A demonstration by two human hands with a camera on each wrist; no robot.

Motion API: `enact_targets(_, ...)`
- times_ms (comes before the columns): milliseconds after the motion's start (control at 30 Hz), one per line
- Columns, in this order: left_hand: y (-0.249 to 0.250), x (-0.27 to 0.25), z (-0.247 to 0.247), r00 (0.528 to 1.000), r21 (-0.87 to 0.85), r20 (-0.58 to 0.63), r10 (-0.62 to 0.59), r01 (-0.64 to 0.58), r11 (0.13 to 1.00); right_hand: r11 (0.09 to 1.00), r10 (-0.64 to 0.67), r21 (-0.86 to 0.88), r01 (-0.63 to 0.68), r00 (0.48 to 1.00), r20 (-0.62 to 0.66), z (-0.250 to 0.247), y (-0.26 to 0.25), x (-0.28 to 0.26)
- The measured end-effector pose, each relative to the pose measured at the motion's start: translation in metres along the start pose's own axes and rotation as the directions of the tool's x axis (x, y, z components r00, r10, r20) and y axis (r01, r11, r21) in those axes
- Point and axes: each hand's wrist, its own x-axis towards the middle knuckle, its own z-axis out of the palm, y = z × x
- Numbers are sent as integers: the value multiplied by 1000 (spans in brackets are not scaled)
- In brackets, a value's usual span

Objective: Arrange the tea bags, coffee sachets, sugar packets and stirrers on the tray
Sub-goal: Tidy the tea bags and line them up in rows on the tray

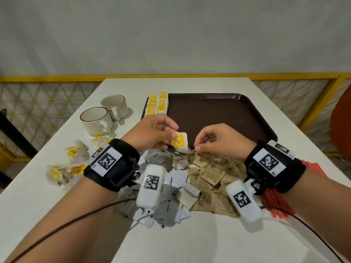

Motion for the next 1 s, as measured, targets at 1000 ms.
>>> enact_targets(1000, -30, -26, -16, 955, -261, -290, 56, -135, 956, 858, 64, -508, 83, 962, 266, 39, -27, 25)
